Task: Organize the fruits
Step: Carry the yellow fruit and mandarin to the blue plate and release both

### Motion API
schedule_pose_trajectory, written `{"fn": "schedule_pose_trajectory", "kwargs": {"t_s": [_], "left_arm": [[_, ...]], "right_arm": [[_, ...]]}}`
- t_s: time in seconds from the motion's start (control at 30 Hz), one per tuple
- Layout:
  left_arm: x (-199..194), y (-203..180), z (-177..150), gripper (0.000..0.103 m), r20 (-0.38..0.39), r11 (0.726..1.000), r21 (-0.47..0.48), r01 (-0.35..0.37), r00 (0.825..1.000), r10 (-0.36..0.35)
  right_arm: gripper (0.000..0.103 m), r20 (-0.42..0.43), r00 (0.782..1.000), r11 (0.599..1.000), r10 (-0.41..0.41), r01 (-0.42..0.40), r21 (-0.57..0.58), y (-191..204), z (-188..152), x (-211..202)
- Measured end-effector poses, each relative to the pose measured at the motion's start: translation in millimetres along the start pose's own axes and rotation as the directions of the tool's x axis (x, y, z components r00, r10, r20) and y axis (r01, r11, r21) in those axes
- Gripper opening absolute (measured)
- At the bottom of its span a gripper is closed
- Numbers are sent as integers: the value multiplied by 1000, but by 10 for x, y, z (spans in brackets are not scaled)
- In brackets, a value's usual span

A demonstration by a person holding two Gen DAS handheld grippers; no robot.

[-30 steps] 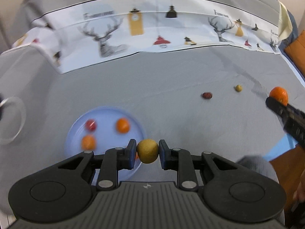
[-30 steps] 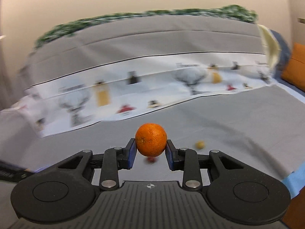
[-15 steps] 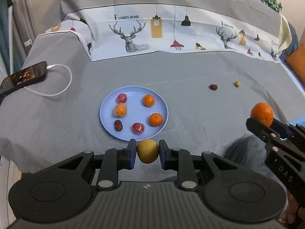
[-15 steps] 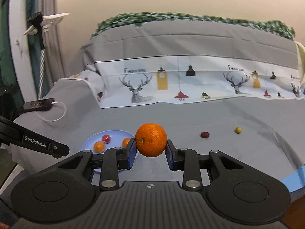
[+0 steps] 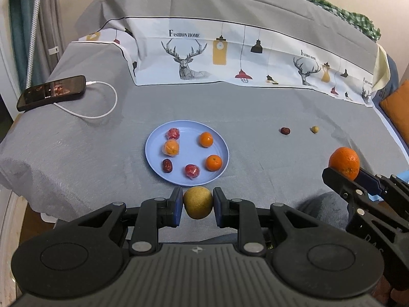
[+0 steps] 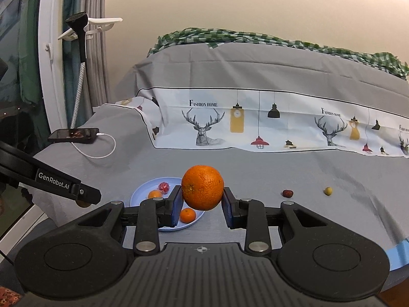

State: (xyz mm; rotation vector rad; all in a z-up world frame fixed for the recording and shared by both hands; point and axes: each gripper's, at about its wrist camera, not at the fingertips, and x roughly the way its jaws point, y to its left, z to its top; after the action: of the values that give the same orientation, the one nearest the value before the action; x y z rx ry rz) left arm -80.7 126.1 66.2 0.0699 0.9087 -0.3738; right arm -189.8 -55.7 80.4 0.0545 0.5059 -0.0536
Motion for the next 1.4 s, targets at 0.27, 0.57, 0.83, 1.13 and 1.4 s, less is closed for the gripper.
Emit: {"fn": "schedule_pose_trajectory", "kwargs": {"t_s": [0.27, 0.57, 0.83, 1.13, 1.4], "left_arm": [[-4, -31, 12, 28, 7, 1000, 8, 5, 1000, -5], [29, -19, 17, 28, 0, 1000, 2, 0, 1000, 0], [113, -2, 30, 28, -16, 1000, 2, 1, 1000, -1], [228, 50, 67, 28, -35, 1000, -14, 1, 999, -1], [371, 104, 114, 28, -59, 1000, -19, -6, 998, 5]], "right_arm": [[34, 2, 1000, 1000, 1, -1, -2, -1, -9, -16], [34, -15, 1000, 1000, 11, -11, 8, -24, -30, 46], [34, -34, 999, 1000, 18, -17, 19, -62, -64, 124], [34, -62, 998, 1000, 23, -22, 18, -64, -79, 247], [34, -89, 996, 1000, 22, -21, 11, -36, -92, 377]]}}
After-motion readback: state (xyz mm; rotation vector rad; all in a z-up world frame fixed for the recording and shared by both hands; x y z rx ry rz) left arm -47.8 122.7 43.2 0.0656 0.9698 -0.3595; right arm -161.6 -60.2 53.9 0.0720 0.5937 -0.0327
